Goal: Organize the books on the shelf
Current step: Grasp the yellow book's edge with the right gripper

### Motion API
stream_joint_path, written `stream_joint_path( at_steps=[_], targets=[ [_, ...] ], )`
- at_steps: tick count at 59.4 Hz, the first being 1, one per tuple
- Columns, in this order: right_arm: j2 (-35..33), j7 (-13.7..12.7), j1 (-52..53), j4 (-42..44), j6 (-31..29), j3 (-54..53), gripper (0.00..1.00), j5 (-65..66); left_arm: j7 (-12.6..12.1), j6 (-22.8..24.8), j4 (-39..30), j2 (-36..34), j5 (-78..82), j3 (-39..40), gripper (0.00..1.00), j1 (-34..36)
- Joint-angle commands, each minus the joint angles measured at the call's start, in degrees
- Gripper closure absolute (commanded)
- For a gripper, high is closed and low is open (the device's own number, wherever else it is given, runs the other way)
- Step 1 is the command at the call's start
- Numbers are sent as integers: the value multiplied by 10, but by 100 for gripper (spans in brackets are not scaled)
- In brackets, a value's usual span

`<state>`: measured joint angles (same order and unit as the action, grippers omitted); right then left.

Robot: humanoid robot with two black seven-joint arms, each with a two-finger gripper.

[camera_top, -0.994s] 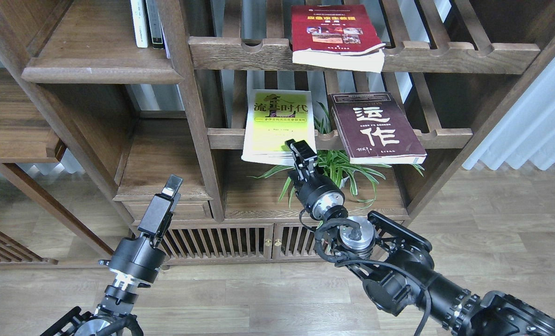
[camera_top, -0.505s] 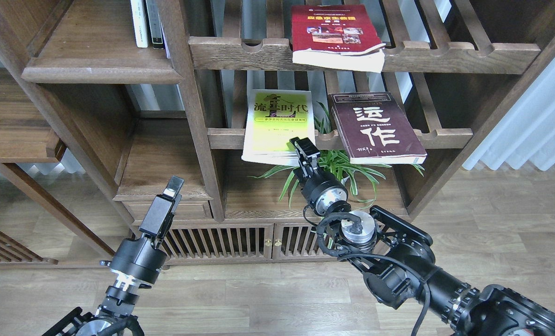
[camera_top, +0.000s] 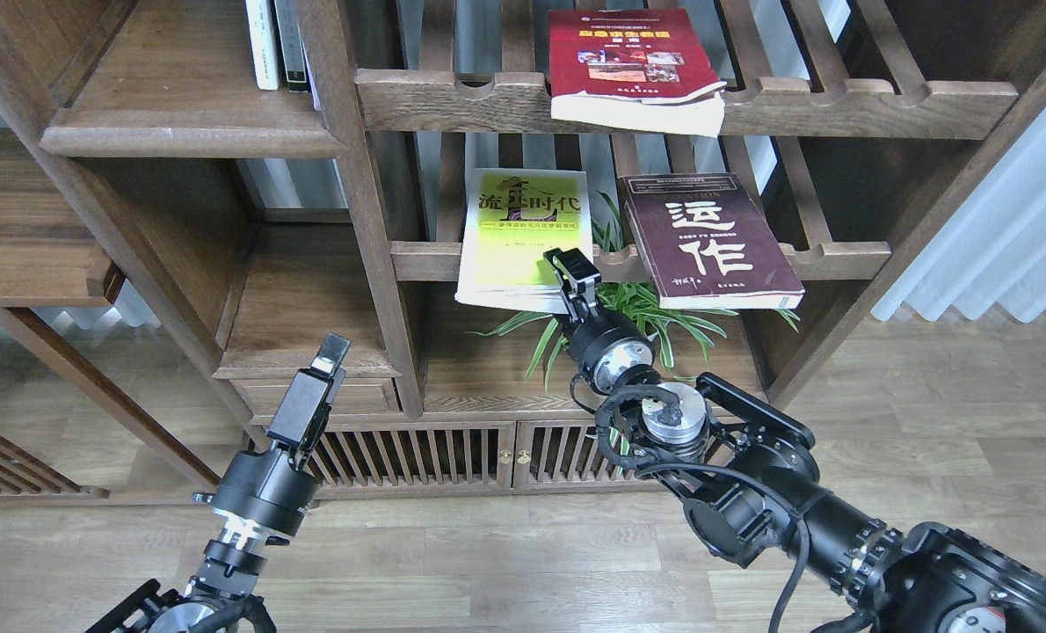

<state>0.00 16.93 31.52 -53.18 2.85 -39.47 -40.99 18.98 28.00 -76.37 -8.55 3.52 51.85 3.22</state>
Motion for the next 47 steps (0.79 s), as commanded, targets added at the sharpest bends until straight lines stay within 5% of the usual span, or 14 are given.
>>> stream_joint_path(
  at_steps=[1, 16, 38, 47],
  targets=[
    [0, -2, 0, -1, 0, 0, 30, -1, 0, 0, 1, 6, 0, 1, 1, 2],
    [0, -3, 0, -3, -8, 0, 47, -1, 0, 0, 2, 7, 0, 1, 1, 5],
    [0, -6, -1, -3, -58, -1, 92, -27, 0, 0, 4, 7, 0, 3, 1, 5],
    [0, -6, -4, -5, -69, -1, 94, -30, 1, 0, 4, 6, 0, 4, 1, 5]
  ],
)
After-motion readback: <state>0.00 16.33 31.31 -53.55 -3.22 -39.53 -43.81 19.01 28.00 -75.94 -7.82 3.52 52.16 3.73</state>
